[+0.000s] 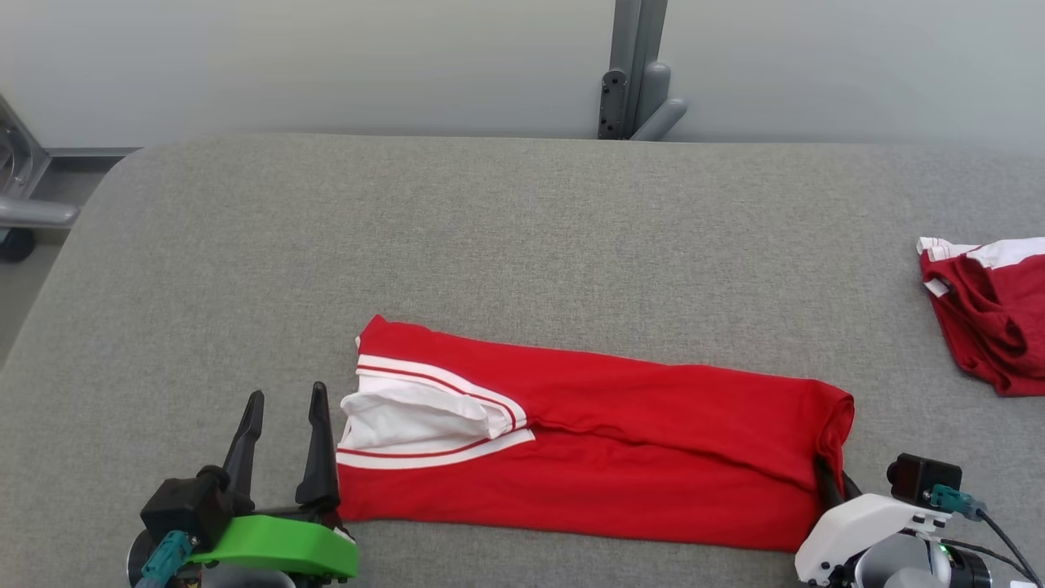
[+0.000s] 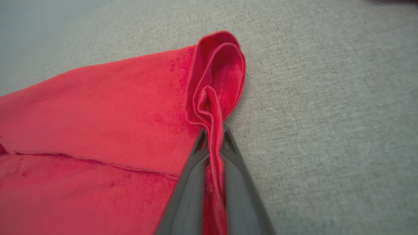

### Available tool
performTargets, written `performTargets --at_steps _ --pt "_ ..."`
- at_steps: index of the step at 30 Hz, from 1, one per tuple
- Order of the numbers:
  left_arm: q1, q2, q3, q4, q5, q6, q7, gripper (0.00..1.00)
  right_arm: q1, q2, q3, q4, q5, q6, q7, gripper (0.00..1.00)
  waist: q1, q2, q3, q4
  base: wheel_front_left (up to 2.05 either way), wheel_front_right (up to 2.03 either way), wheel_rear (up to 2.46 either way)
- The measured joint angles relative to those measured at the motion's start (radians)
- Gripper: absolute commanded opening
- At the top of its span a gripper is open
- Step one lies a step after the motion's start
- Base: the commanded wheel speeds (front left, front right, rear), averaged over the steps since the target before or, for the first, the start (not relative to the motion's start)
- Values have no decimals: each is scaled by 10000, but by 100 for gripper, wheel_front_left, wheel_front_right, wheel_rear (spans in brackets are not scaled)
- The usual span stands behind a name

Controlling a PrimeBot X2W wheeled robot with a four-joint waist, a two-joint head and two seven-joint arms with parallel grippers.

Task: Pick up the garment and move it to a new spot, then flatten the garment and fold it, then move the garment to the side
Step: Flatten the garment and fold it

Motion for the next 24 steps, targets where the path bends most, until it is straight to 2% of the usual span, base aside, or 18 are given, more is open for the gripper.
performTargets --at_steps 4,10,11,14,19,24 --pt "87 -2 33 29 19 -35 0 100 -34 -159 226 -393 382 0 59 0 0 0 -67 -130 0 0 0" --pt "168 -65 -35 52 113 -71 0 100 37 -920 500 -1597 1126 0 711 0 0 0 -166 -452 0 0 0" --pt "175 -81 -40 52 113 -73 0 100 157 -1294 443 -2040 1312 0 1012 0 0 0 -185 -584 0 0 0" --pt "181 -109 -61 67 117 -75 0 100 387 -1827 127 -2642 1494 0 1457 0 0 0 -199 -787 0 0 0" --pt "183 -150 -77 96 161 -84 0 100 694 -2190 -295 -3358 1618 0 2040 0 0 0 -182 -1041 0 0 0" --pt "175 -196 -67 157 176 -148 0 100 1048 -1914 -351 -4420 2249 -4 2811 0 0 0 -123 -1285 0 0 0"
